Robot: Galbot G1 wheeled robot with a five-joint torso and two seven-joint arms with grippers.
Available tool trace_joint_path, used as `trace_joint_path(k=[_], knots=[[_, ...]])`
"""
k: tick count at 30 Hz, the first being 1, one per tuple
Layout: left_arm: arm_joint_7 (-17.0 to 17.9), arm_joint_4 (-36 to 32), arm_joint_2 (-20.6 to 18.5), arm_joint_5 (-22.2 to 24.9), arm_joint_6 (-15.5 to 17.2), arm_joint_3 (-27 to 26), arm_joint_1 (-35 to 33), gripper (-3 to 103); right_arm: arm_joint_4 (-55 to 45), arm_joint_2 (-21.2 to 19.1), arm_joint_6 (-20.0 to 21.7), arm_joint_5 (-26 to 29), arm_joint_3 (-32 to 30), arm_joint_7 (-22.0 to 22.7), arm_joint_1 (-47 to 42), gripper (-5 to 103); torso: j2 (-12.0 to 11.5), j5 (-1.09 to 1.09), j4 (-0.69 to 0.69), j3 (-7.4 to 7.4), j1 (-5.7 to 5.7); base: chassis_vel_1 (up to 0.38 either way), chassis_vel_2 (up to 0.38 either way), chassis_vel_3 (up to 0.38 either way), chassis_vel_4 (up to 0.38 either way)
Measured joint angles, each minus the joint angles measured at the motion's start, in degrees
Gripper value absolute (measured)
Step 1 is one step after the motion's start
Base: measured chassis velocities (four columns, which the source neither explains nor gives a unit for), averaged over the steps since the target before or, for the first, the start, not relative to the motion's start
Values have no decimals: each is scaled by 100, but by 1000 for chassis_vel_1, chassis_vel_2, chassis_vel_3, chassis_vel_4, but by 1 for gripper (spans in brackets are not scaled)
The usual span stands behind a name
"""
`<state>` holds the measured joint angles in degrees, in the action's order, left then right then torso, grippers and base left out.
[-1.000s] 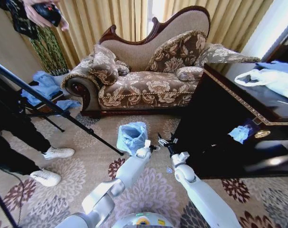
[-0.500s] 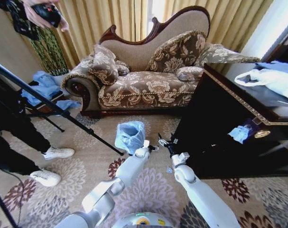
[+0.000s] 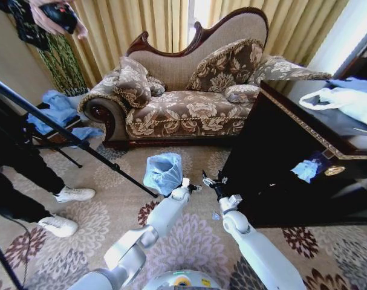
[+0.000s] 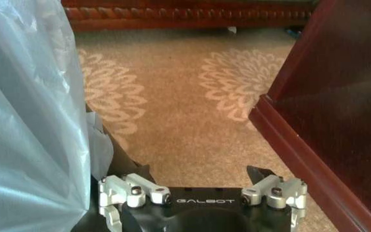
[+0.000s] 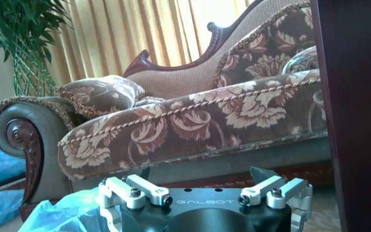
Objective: Place a garbage bag over the trash bin.
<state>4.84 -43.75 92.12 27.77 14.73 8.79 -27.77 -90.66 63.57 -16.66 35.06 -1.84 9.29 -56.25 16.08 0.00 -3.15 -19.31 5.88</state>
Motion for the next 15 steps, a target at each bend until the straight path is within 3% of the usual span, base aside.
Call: trace_joint_path(k=[15], knots=[[-36, 136, -1, 32, -28, 68, 170, 100, 87, -44, -32, -21, -35, -46, 20, 100, 0, 1, 0, 0, 0, 0, 0, 0, 0]])
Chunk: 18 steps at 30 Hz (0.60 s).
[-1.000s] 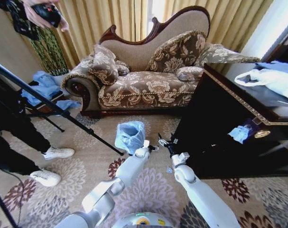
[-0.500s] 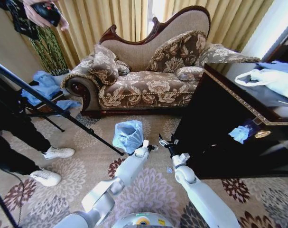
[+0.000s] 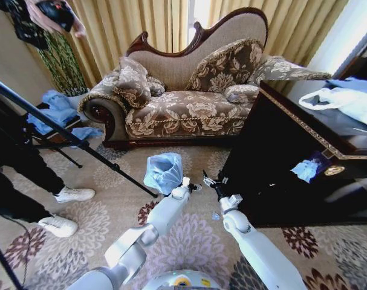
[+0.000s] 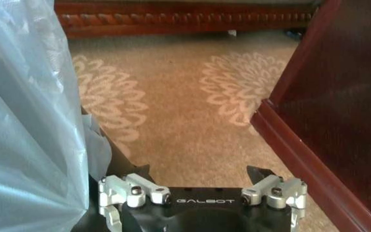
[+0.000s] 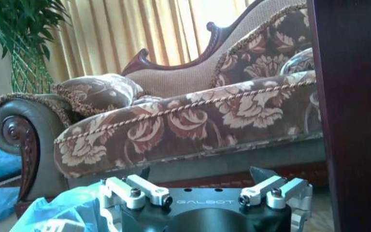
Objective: Place a garbage bag over the trash bin.
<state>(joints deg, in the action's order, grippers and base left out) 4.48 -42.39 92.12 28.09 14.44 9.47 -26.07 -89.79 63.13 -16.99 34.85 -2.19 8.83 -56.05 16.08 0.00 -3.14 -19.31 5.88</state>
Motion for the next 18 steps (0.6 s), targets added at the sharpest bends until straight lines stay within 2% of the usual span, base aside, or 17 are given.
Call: trace_joint_path(k=[18], knots=[[-9, -23, -1, 7, 14, -17, 20, 100, 14, -18, -8, -1, 18, -11, 34, 100, 0, 0, 0, 0, 0, 0, 0, 0, 0]])
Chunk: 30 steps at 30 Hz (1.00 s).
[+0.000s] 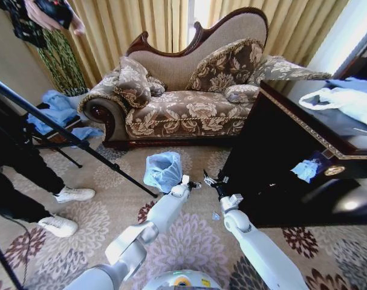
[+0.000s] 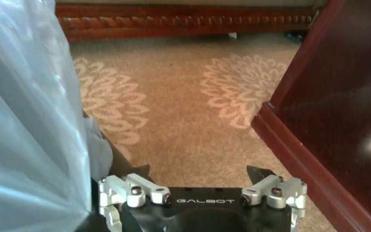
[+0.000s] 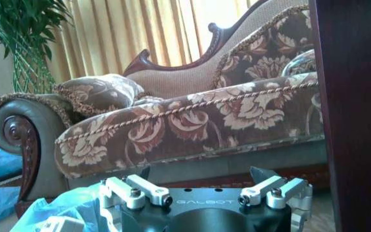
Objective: Place a garbage bag over the trash bin.
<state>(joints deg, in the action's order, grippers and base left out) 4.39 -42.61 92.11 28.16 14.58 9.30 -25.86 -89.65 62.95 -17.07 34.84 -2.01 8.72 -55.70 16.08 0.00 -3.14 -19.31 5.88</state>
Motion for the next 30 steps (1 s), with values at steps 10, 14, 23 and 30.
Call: trace_joint_path(k=[10, 14, 23, 30], knots=[[75, -230, 4, 165, 126, 207, 81, 100, 7, -6, -19, 0, -68, -10, -15, 100, 0, -1, -3, 0, 0, 0, 0, 0, 0], [88, -235, 3, 181, 138, 271, 135, 100, 0, -23, -38, 0, -120, -29, -47, 100, 0, 0, -1, 0, 0, 0, 0, 0, 0], [88, -90, 3, 189, 124, 299, 243, 100, 82, -14, -94, 9, -180, -92, -58, 100, 0, -1, -2, 0, 0, 0, 0, 0, 0], [59, 22, 1, 182, 74, 218, 279, 100, 144, -8, -94, 25, -136, -88, 41, 100, 0, 0, 0, 0, 0, 0, 0, 0, 0]])
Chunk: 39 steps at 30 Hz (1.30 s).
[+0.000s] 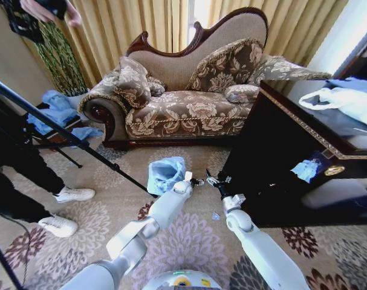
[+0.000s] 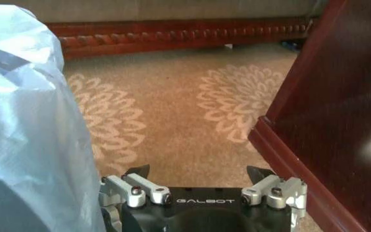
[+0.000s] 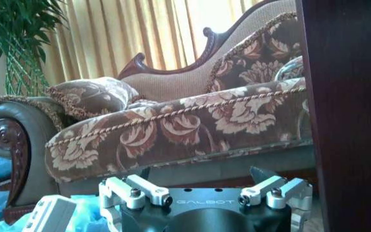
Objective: Place a garbage bag over the trash bin.
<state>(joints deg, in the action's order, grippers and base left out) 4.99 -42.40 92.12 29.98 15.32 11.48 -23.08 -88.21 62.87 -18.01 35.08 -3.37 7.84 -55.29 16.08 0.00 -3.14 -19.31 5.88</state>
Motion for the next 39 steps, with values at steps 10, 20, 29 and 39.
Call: trace_joint_path(k=[10, 20, 29, 39], knots=[[1, -21, 2, 72, 16, 90, 106, 100, 90, 8, 12, 3, 7, 60, 67, 100, 0, 0, -1, 0, 0, 0, 0, 0, 0], [216, -437, 3, 413, 208, 486, 170, 100, 317, -21, 32, 56, -86, 174, 201, 100, 0, 0, -2, 0, 0, 0, 0, 0, 0], [279, -835, 0, 548, 289, 528, 121, 100, 432, 61, 41, 56, -88, 317, 257, 100, 0, 1, 1, 0, 0, 0, 0, 0, 0], [334, -1564, -1, 1000, 472, 741, 147, 100, 543, 65, 62, 59, -141, 450, 338, 100, 0, -1, -1, 0, 0, 0, 0, 0, 0]])
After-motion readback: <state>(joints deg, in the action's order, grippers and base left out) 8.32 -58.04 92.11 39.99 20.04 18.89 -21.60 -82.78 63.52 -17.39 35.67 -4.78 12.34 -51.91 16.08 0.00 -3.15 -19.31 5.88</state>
